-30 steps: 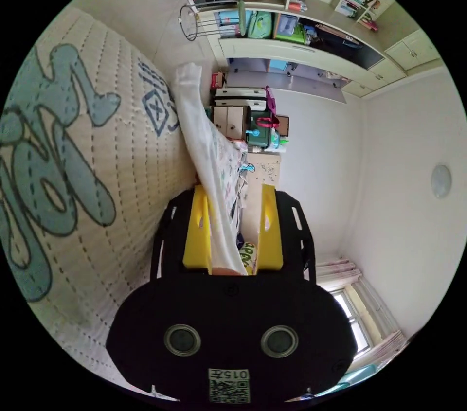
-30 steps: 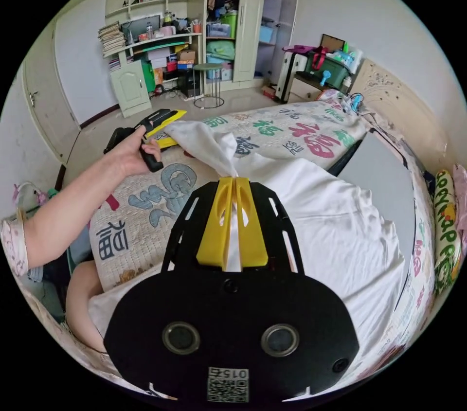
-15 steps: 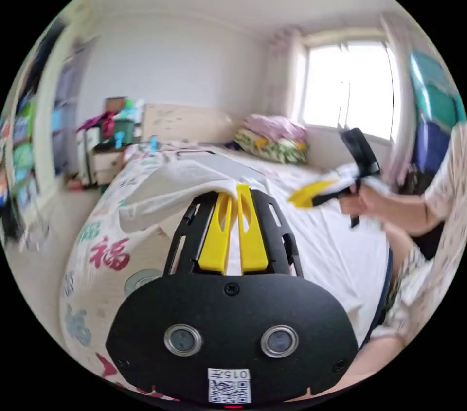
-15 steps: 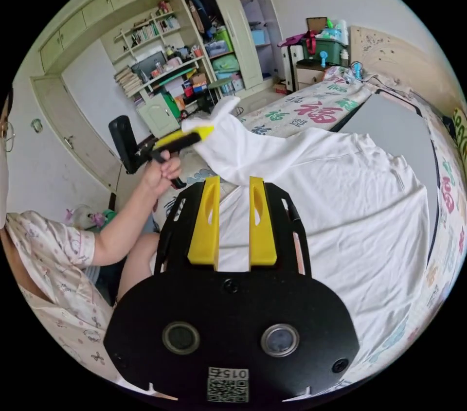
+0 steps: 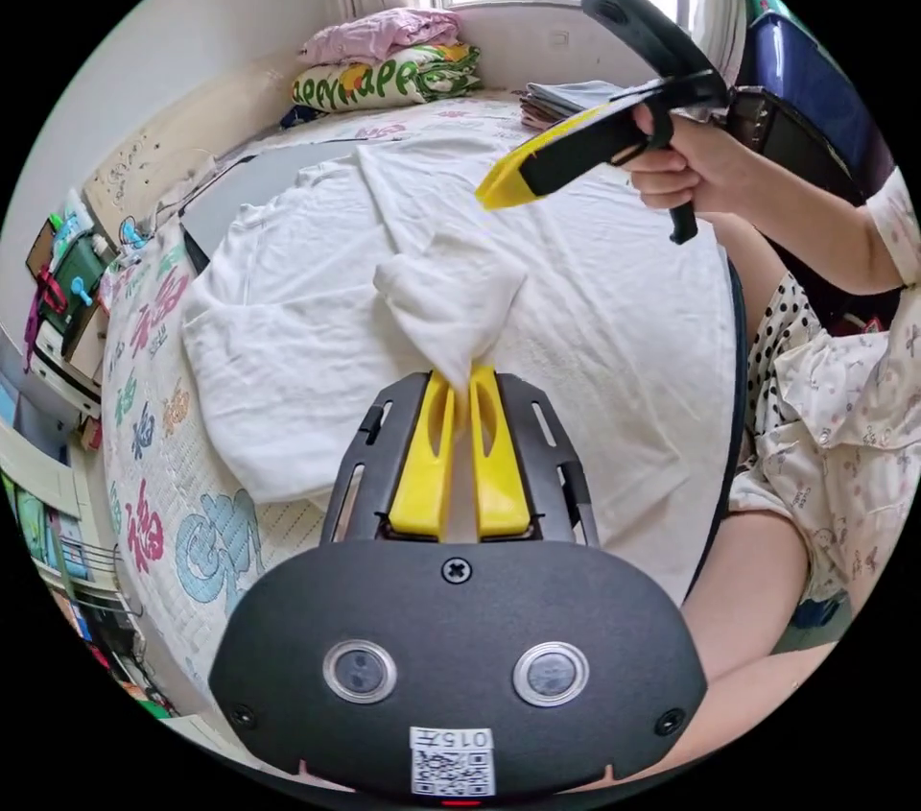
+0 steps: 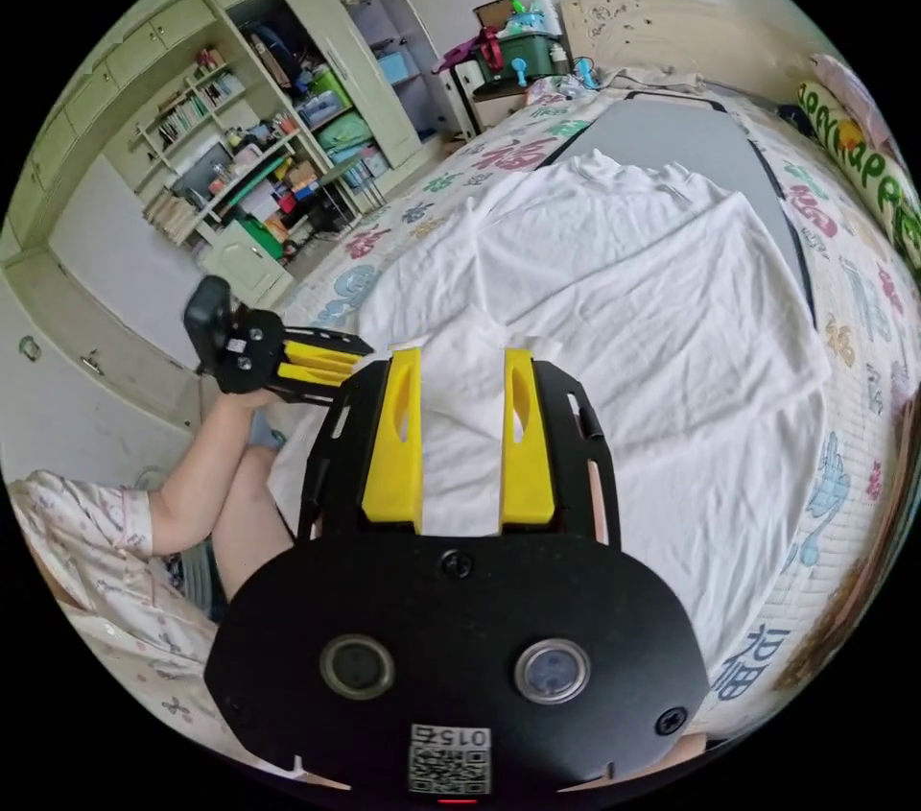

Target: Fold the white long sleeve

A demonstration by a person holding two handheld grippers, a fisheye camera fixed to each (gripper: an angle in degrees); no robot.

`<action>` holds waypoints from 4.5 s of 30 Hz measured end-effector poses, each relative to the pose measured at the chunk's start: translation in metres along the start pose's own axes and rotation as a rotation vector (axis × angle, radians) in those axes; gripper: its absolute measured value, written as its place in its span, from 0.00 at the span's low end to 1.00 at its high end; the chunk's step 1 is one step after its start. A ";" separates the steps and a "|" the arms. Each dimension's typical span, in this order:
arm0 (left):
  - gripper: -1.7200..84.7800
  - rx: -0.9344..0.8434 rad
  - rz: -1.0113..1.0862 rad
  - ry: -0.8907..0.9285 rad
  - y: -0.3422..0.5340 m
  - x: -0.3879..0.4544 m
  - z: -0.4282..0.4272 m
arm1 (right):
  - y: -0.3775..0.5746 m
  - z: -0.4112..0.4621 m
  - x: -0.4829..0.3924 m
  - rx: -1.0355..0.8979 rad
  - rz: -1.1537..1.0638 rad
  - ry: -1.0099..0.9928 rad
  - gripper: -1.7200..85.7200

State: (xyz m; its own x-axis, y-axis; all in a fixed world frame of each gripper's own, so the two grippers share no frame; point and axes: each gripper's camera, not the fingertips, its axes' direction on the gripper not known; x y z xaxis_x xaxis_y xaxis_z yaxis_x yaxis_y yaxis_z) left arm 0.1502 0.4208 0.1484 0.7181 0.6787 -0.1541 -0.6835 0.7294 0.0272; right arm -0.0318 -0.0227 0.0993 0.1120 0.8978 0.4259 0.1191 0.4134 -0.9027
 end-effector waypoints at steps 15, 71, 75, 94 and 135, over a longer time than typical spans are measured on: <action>0.08 0.209 -0.586 0.434 -0.065 -0.224 0.020 | 0.007 -0.079 0.020 -0.027 0.124 -0.087 0.16; 0.08 0.177 0.347 0.088 -0.078 -0.131 -0.289 | 0.229 -0.275 0.103 0.244 0.639 -0.585 0.04; 0.11 0.233 0.290 0.090 -0.070 -0.170 -0.322 | 0.248 -0.304 0.114 0.345 0.668 -0.527 0.02; 0.12 0.208 0.188 0.138 -0.082 -0.221 -0.352 | 0.297 -0.302 0.072 0.172 0.430 -0.124 0.10; 0.02 0.103 -0.224 0.021 -0.152 0.153 -0.203 | 0.319 -0.310 -0.005 0.060 0.031 0.087 0.02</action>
State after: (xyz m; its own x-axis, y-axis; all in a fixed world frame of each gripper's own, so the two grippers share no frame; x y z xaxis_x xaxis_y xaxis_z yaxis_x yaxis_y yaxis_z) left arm 0.3368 0.3963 -0.0797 0.8466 0.4977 -0.1885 -0.4897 0.8672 0.0900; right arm 0.3116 0.0578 -0.1715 0.1998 0.8949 0.3990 0.0551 0.3963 -0.9165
